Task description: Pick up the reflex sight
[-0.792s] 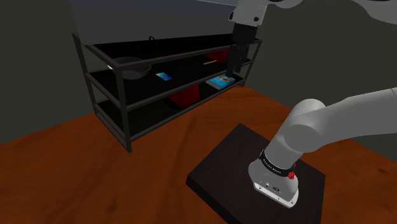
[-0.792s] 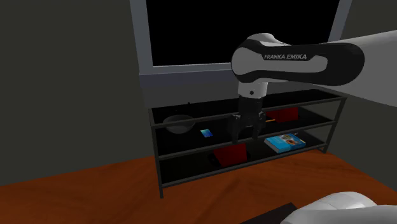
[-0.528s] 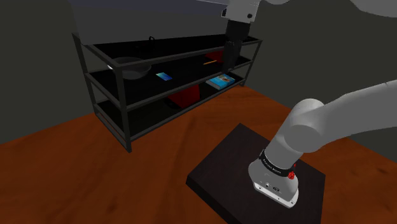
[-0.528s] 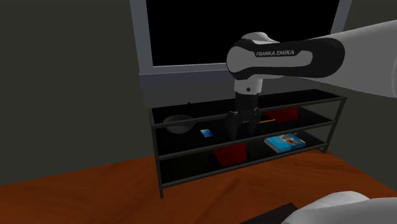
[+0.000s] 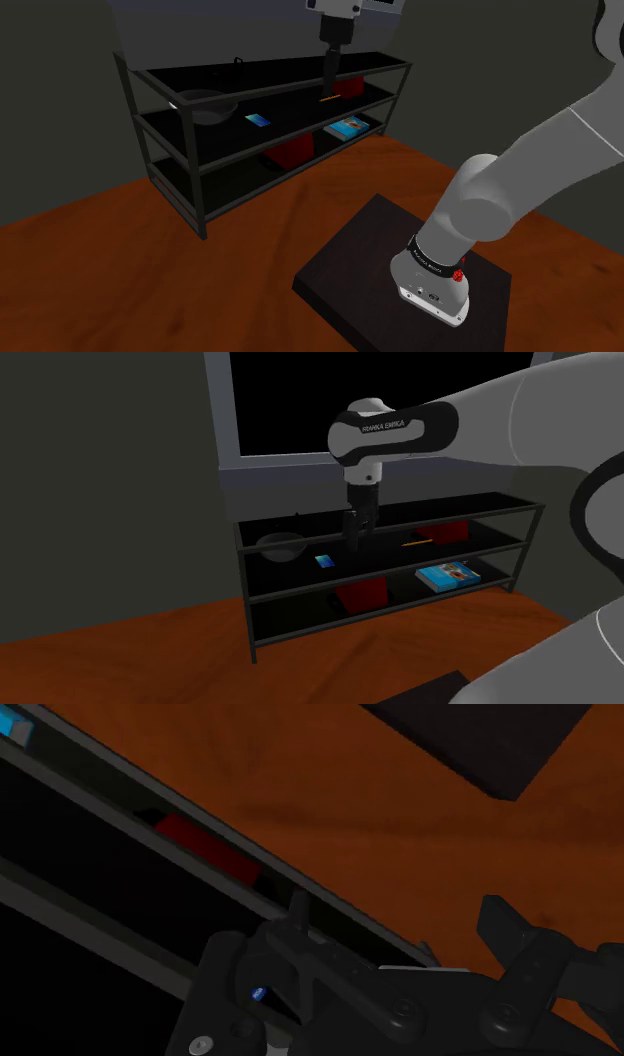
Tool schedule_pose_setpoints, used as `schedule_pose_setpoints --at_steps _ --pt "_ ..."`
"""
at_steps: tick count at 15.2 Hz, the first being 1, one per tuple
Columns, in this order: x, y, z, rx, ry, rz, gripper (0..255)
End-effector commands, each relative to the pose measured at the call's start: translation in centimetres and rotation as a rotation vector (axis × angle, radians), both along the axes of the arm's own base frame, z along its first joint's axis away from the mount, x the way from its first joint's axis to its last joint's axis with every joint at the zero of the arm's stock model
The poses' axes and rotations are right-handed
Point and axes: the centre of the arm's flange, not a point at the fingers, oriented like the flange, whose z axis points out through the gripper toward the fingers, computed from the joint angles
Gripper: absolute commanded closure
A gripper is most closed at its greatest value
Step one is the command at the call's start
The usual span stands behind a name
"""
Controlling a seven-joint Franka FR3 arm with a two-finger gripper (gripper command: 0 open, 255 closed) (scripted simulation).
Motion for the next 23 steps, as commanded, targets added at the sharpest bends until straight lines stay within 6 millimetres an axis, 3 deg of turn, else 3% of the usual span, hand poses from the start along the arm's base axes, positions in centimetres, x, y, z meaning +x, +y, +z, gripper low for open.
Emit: schedule_pose_setpoints --at_steps 1,7,14,20,23 --pt "2.7 0.8 0.3 -0.012 -0.007 0.095 0" --pt "9.5 4.4 1.3 -0.047 -0.027 0.362 0" --pt "15.8 10.6 2.4 -0.088 -0.05 0.674 0" --pt "19.4 17.1 3.2 -0.121 -0.069 0.933 0" --pt "19.4 17.1 1.6 -0.121 -0.069 0.933 0"
